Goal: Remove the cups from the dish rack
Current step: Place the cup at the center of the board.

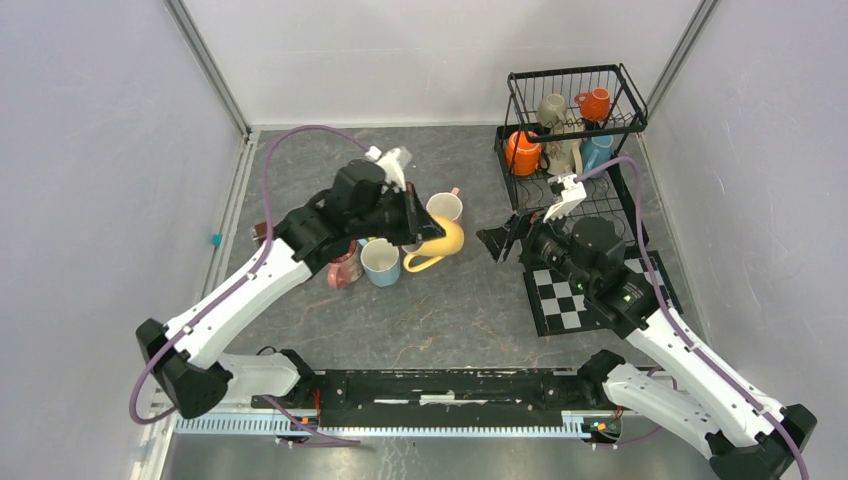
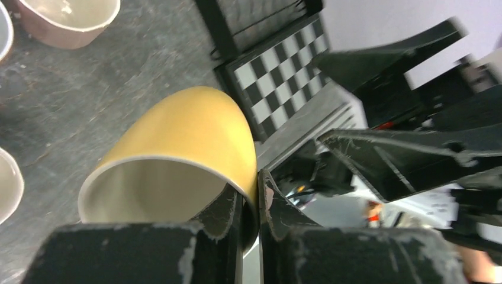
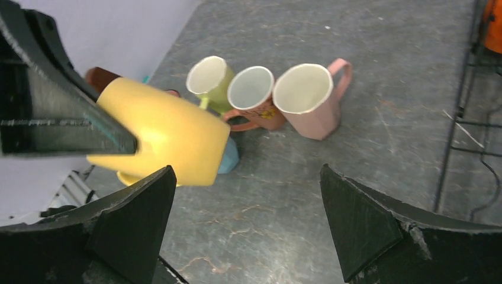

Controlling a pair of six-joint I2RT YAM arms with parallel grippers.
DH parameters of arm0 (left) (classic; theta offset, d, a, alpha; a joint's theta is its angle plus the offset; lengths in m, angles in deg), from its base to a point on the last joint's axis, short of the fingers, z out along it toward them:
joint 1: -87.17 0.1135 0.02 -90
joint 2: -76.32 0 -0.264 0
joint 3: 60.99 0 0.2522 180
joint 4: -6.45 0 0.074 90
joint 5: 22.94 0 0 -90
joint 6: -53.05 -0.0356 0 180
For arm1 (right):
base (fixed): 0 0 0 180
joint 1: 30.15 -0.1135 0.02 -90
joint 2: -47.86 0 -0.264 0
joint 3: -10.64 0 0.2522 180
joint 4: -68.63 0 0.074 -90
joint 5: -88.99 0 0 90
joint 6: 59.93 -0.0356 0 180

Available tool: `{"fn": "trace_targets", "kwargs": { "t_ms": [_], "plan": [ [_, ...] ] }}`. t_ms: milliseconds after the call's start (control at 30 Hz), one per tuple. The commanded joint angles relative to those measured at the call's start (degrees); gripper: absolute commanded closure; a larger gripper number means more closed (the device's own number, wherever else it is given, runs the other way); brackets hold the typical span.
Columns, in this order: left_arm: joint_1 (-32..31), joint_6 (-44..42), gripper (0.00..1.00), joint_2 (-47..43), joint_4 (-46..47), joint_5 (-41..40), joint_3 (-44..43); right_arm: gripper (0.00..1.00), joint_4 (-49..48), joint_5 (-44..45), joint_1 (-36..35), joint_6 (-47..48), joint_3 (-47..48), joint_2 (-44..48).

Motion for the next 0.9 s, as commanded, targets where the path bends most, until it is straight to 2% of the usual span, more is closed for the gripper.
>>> {"fn": "trace_targets", "kwargs": {
  "t_ms": [0,167,300,867],
  "plan": [
    [-5.3,-13.4,0.98,6.0,-9.5,-8.6,-9.4,0.02,7.2,7.6,-0.2,3.2,4.1,-1.2],
    [-8.5,-19.3,0.98,13.2,-15.3,-13.4,-14.8,0.02,12.3,14.9,0.0,3.8,5.5,-0.9],
    [-8.9,-21.4,0.98,18.5,-17.9,-16.3,-17.1,0.02,13.7,16.8,0.1,4.1,5.7,-0.1],
    [-9.7,-21.4,0.98,33.1,-19.6,-23.8,-20.4,0.02,13.5,15.7,0.1,3.9,5.0,0.6]
  ]
}}
